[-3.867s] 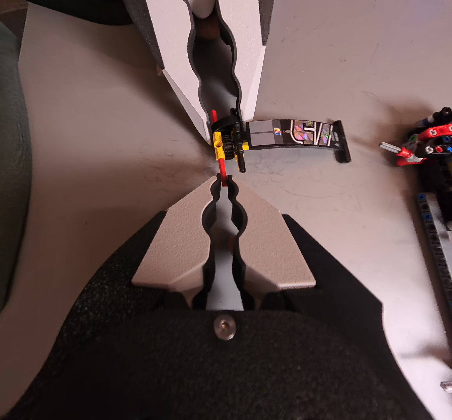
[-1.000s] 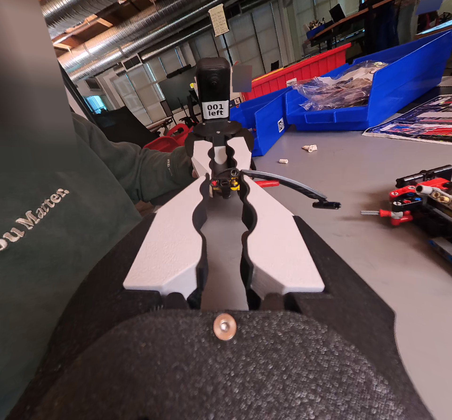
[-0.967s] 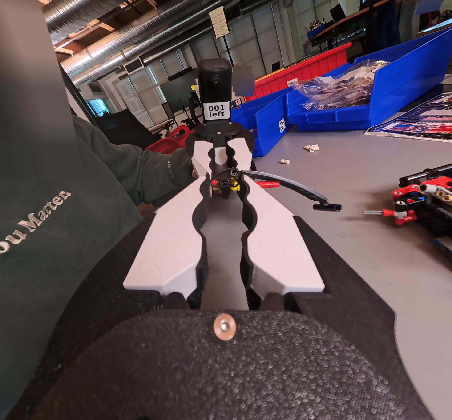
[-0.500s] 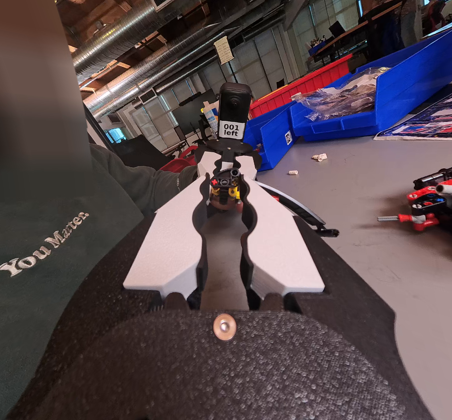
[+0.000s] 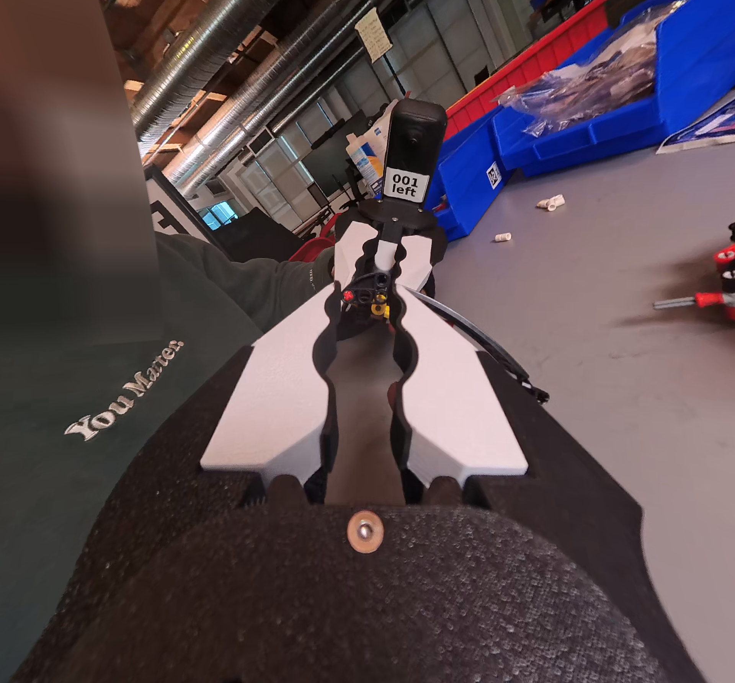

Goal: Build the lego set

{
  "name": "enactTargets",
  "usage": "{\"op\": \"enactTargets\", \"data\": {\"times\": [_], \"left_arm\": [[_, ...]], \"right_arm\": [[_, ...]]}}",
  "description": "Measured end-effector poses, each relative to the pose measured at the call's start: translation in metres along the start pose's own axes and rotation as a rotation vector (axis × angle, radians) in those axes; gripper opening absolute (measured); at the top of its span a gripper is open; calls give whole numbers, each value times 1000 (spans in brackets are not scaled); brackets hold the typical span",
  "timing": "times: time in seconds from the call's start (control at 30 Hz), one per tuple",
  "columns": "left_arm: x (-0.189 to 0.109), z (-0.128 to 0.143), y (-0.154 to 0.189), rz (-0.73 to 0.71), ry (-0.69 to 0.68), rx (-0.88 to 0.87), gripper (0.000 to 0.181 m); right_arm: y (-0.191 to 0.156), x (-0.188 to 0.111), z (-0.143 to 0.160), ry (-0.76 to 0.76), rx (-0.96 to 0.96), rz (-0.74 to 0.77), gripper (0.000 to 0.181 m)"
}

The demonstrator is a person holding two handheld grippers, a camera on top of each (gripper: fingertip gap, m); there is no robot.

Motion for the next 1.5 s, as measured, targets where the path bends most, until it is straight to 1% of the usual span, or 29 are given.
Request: {"op": "enactTargets", "data": {"times": [0.1, 0.3, 0.37, 0.6, 0.77, 0.87, 0.97, 1.03, 1.1, 1.23, 1.3, 1.4, 1.5], "left_arm": [[1, 3, -1, 3, -18, -29, 22], [4, 14, -6, -26, -112, -56, 22], [5, 18, -7, -26, -144, -61, 22], [10, 30, -7, -31, -249, -39, 21], [20, 46, -4, -12, -375, -12, 22], [24, 57, -2, -8, -461, 11, 22], [23, 58, -1, -27, -492, 43, 22], [23, 57, -1, -47, -490, 71, 22], [22, 53, -4, -82, -456, 91, 22], [18, 40, -7, -139, -375, 151, 22], [17, 35, -8, -170, -340, 187, 22], [12, 25, -10, -196, -264, 195, 22], [7, 17, -10, -186, -191, 166, 22]], "right_arm": [[0, 1, 2, -26, 21, 0, 21], [2, -2, 15, -205, -1, 23, 21], [1, -1, 19, -234, -23, 19, 21], [-2, -2, 34, -365, -67, -14, 21], [-8, -1, 43, -448, -82, -76, 21], [-11, 1, 52, -536, -108, -102, 21], [-13, 1, 54, -563, -133, -97, 21], [-14, 1, 54, -563, -157, -89, 21], [-12, 2, 47, -507, -192, -59, 21], [-8, 5, 31, -395, -306, 58, 25], [-9, 6, 24, -358, -377, 110, 29], [-11, 5, 13, -303, -485, 210, 35], [-15, 3, 4, -270, -675, 329, 38]]}}
Point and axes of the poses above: each gripper's, where its closed fingertips meet, x out along the fingers, z out of its underside, y = z × x across the jaws, the point moved 6 cm from there along -x, back along the fingers, and after that the axes turned 5 degrees about z, right-handed, at the moved point
